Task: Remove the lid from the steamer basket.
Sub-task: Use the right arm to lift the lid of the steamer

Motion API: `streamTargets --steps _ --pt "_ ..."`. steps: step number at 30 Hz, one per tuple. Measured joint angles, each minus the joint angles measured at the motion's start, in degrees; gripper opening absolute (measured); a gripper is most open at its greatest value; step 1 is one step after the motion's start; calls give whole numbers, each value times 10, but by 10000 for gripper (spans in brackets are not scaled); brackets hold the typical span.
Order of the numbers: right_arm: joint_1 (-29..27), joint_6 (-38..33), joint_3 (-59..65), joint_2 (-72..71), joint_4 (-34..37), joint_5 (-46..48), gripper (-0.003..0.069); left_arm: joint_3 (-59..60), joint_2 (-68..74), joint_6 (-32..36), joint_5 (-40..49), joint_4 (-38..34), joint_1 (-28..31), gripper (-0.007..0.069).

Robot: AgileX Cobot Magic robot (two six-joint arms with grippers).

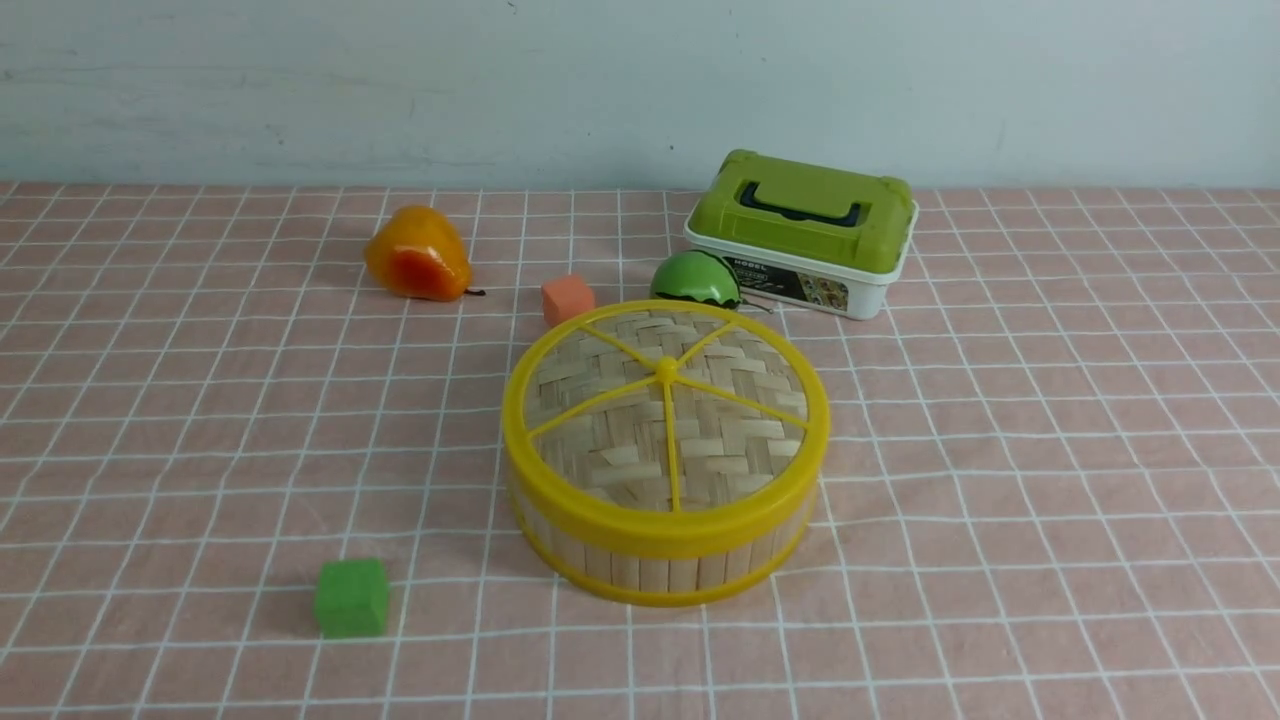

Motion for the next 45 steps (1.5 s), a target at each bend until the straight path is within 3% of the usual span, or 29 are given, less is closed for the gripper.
streamTargets --steps 4,7,9,12,13,16,21,27,32,35,40,45 --pt "2 -52 -75 97 36 56 -9 0 0 0 0 0 0 239" --pt "31 -79 -137 176 50 86 -2 0 0 0 0 0 0 239" --pt "85 -80 -197 245 36 104 0 0 0 0 0 0 0 239" --pt "131 -60 -247 300 0 118 1 0 0 0 0 0 0 239" --pt "172 -27 -293 357 -43 123 3 0 0 0 0 0 0 239" --pt "225 33 -371 437 -110 124 10 0 0 0 0 0 0 239" --pt "277 115 -491 570 -184 124 39 0 0 0 0 0 0 239" --pt "301 144 -619 689 -183 124 147 0 0 0 0 0 0 239" --pt "307 146 -708 779 -143 124 344 0 0 0 0 0 0 239" --pt "308 152 -729 811 -133 124 406 0 0 0 0 0 0 239" --pt "308 174 -734 840 -130 124 422 0 0 0 0 0 0 239" --pt "308 176 -736 861 -129 95 385 0 0 0 0 0 0 239"
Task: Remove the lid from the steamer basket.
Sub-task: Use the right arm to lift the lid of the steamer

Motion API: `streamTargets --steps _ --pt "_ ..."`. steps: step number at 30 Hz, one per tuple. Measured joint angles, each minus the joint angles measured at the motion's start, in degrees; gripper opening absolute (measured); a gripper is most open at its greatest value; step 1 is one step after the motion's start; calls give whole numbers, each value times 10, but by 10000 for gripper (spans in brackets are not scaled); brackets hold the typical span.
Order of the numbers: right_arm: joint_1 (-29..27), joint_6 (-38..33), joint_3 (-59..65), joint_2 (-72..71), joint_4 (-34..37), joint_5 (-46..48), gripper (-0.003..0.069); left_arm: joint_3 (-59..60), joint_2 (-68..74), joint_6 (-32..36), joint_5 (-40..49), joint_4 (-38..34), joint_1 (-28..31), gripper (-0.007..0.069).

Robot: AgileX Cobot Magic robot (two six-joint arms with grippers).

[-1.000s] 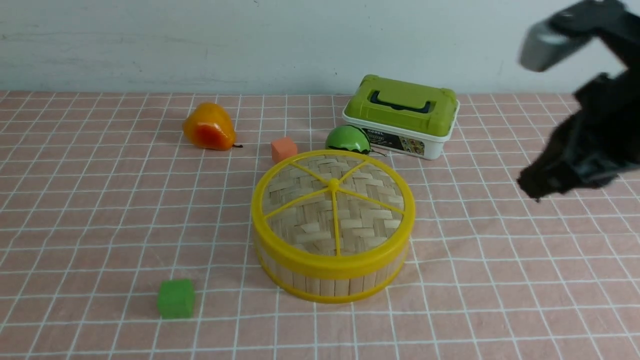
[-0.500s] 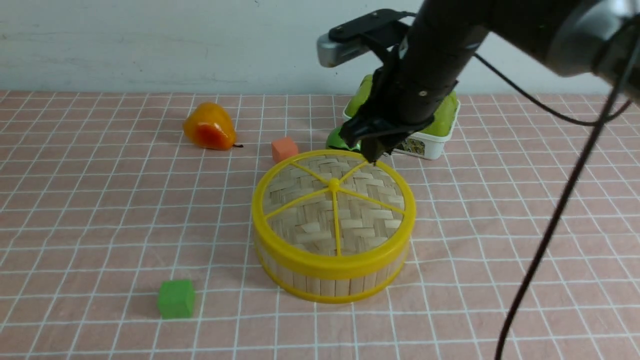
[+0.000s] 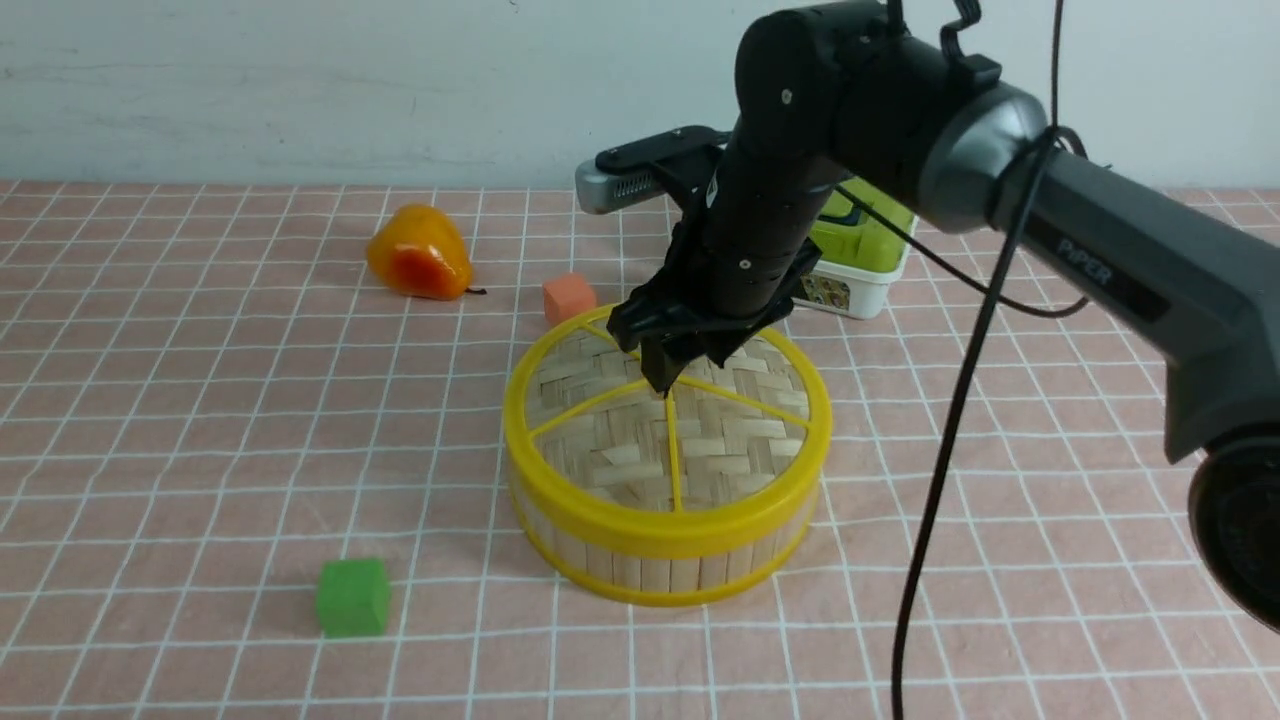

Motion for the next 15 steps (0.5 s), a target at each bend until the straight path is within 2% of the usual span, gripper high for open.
streamTargets --steps 9,15 --pt "0 14 -4 7 5 -34 318 0 0 0 0 0 0 239" --pt "0 16 -6 19 10 -31 244 0 0 0 0 0 0 239"
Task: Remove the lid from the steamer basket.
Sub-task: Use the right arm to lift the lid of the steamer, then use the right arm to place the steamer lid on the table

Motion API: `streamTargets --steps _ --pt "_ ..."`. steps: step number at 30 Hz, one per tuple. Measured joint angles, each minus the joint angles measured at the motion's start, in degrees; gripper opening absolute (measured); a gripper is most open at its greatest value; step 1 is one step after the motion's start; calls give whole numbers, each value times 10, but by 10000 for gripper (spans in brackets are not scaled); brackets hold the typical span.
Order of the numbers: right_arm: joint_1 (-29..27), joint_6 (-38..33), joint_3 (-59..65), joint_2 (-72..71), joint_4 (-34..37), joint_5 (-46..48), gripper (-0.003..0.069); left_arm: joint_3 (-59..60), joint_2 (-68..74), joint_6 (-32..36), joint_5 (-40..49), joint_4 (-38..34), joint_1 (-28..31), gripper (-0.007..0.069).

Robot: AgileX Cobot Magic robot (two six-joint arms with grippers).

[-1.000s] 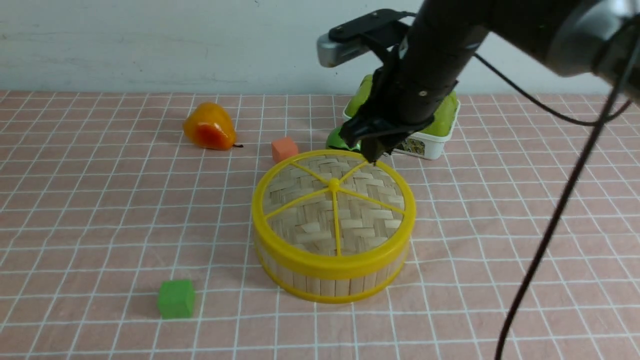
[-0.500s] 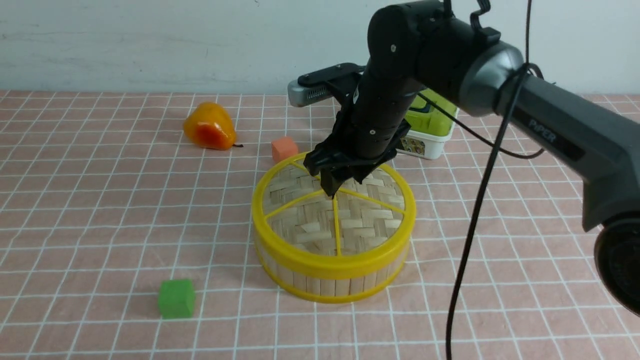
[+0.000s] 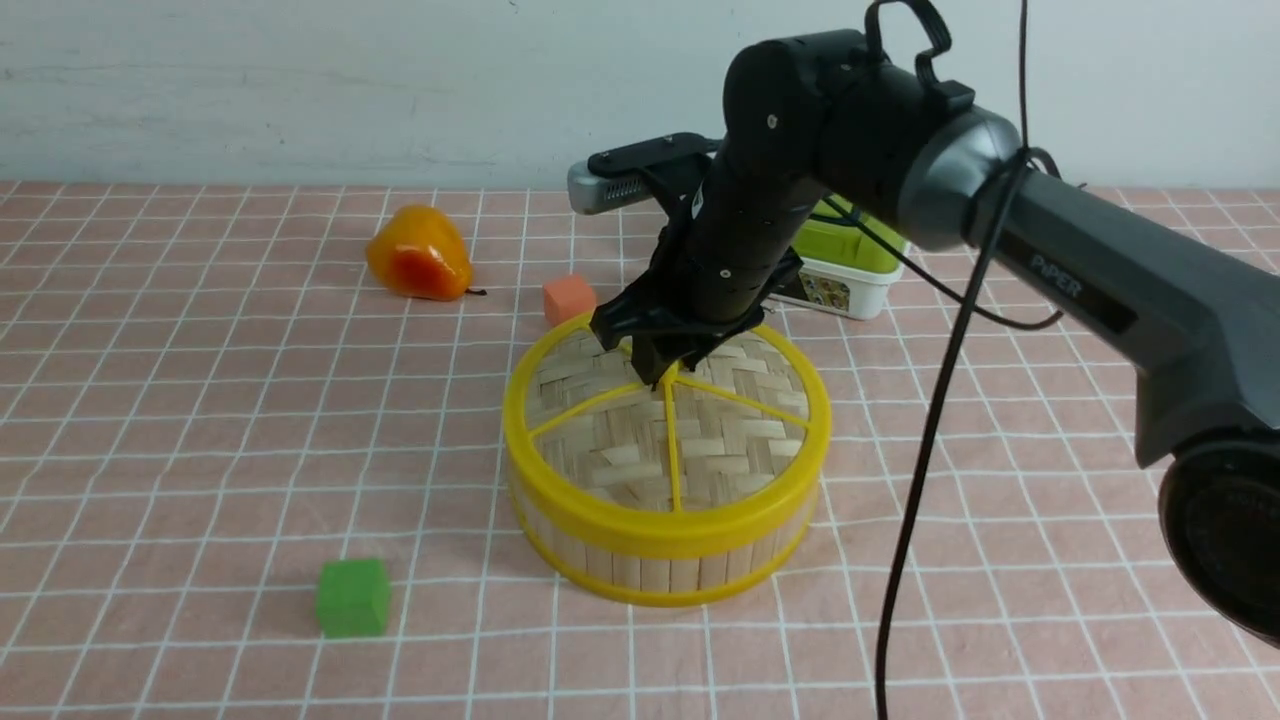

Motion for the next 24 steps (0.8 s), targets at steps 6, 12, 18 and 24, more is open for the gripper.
streamTargets --steps 6,12,18,24 --pt "0 2 -3 -1 3 6 80 0 0 0 0 0 0 239" --pt "0 4 -25 -7 -5 36 79 0 0 0 0 0 0 239" --pt "0 -5 -93 -85 -54 62 79 0 0 0 0 0 0 239" --pt "-26 -7 -96 -188 -100 69 79 0 0 0 0 0 0 239"
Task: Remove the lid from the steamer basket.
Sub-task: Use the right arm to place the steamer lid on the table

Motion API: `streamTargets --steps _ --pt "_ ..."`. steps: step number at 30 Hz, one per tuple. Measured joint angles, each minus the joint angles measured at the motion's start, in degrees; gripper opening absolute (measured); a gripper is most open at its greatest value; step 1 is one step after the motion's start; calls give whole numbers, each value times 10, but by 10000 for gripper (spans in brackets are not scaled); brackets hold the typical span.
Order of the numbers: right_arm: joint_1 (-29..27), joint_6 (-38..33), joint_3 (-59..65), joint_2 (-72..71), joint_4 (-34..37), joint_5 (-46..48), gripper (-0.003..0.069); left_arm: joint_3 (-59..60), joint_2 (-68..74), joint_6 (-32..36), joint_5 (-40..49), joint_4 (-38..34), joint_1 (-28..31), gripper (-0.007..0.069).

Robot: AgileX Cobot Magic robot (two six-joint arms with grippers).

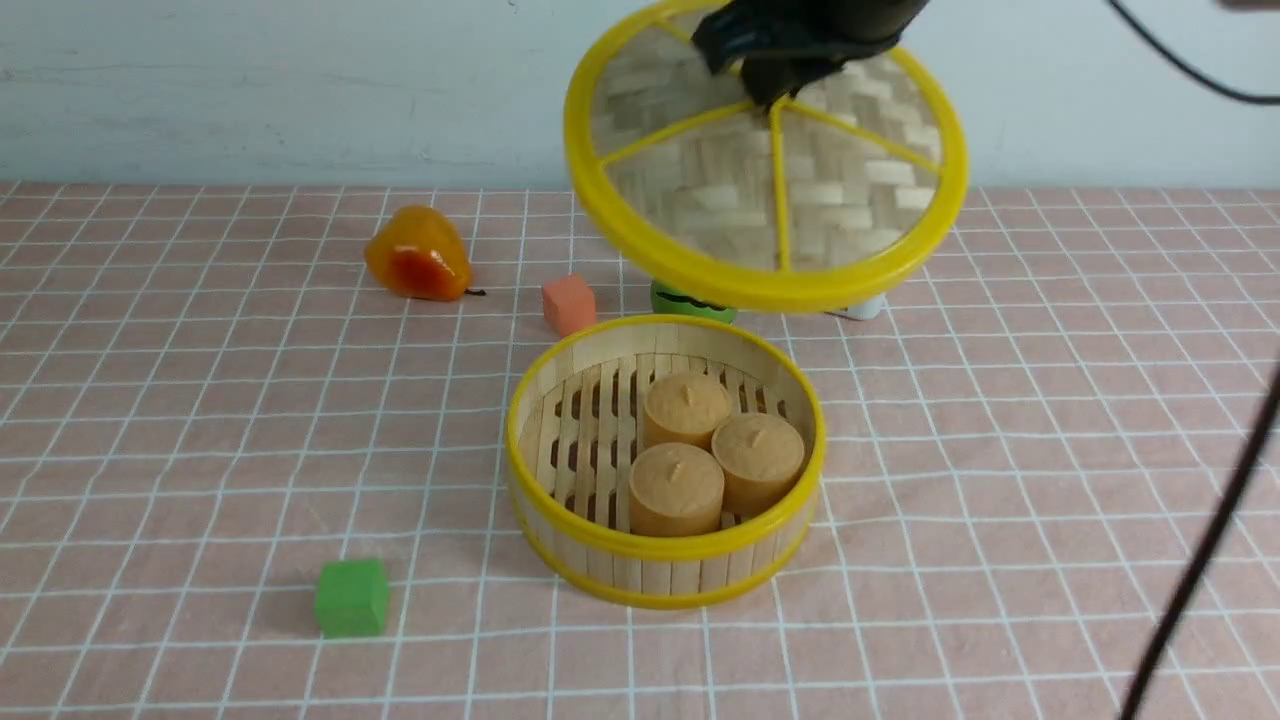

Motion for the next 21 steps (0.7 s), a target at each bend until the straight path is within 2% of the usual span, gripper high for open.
streamTargets --steps 4,9,16,21 --pt "-44 0 55 -70 0 2 79 0 0 0 0 0 0 239" --pt "-124 -14 201 -151 -6 3 79 0 0 0 0 1 0 239" --pt "-193 -18 399 -157 0 -8 79 0 0 0 0 1 0 239" --pt "-203 -18 517 -139 0 -126 79 0 0 0 0 0 0 239"
